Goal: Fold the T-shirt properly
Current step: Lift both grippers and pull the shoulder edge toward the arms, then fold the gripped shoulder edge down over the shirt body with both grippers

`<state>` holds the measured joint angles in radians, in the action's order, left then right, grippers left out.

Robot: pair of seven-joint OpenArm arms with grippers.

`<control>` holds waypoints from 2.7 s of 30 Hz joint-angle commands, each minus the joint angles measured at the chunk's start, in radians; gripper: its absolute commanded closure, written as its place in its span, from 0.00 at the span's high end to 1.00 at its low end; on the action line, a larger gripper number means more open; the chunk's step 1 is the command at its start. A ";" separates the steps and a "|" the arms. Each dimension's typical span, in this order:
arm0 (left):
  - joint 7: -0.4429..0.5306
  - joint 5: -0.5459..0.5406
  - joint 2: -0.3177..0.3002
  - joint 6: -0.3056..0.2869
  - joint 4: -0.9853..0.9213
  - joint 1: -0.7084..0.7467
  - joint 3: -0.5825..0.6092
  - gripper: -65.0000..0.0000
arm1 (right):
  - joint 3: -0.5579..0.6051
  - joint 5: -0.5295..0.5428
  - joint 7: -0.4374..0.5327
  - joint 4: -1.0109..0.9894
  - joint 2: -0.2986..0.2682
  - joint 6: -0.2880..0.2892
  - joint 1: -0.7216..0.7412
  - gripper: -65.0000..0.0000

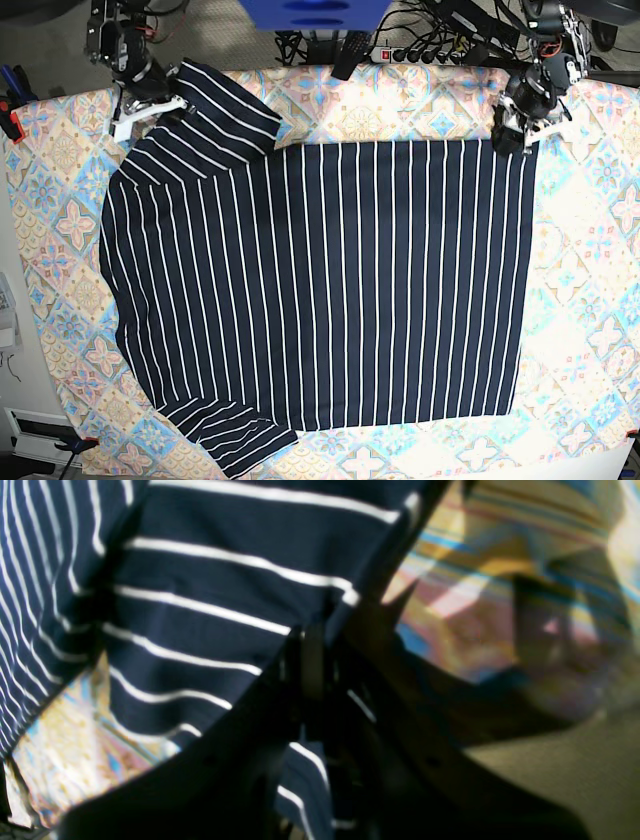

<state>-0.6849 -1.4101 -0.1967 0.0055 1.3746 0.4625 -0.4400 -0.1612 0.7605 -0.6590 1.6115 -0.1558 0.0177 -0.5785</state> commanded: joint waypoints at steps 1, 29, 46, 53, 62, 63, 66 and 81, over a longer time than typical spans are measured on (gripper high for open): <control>0.004 -0.011 -0.011 -0.009 0.018 0.014 -0.004 0.00 | -0.011 -0.006 0.000 0.020 -0.012 -0.006 -0.019 0.00; 0.004 -0.015 -0.013 -0.011 0.202 0.255 -0.069 0.00 | -0.056 -0.008 0.003 0.276 -0.037 -0.006 -0.258 0.00; 0.006 -0.008 -0.013 -0.011 0.257 0.008 -0.092 0.00 | -0.047 -0.008 0.000 0.290 -0.037 -0.006 0.102 0.00; 0.006 0.050 -0.025 -0.011 0.151 -0.149 -0.084 0.00 | -0.047 -0.009 0.000 0.168 -0.037 -0.006 0.242 0.00; 0.008 0.159 -0.027 -0.011 0.067 -0.333 -0.061 0.00 | -0.047 -0.011 0.000 0.008 -0.035 -0.006 0.398 0.00; 0.008 0.176 -0.027 -0.011 0.067 -0.350 -0.052 0.00 | -0.047 -0.011 0.000 -0.007 -0.035 -0.006 0.412 0.00; 0.011 0.226 -0.027 -0.011 0.065 -0.390 -0.023 0.00 | -0.047 -0.011 0.003 -0.055 -0.035 -0.006 0.452 0.00; 0.047 0.292 -0.025 -0.072 -0.149 -0.489 -0.018 0.00 | -0.051 -0.012 0.029 -0.188 -0.031 -0.006 0.588 0.01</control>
<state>-0.6582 -1.1099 -0.2077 -0.0563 1.2129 -0.0139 -0.4534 -0.2092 0.7414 -0.6579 1.4067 -0.1730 0.0032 -0.0113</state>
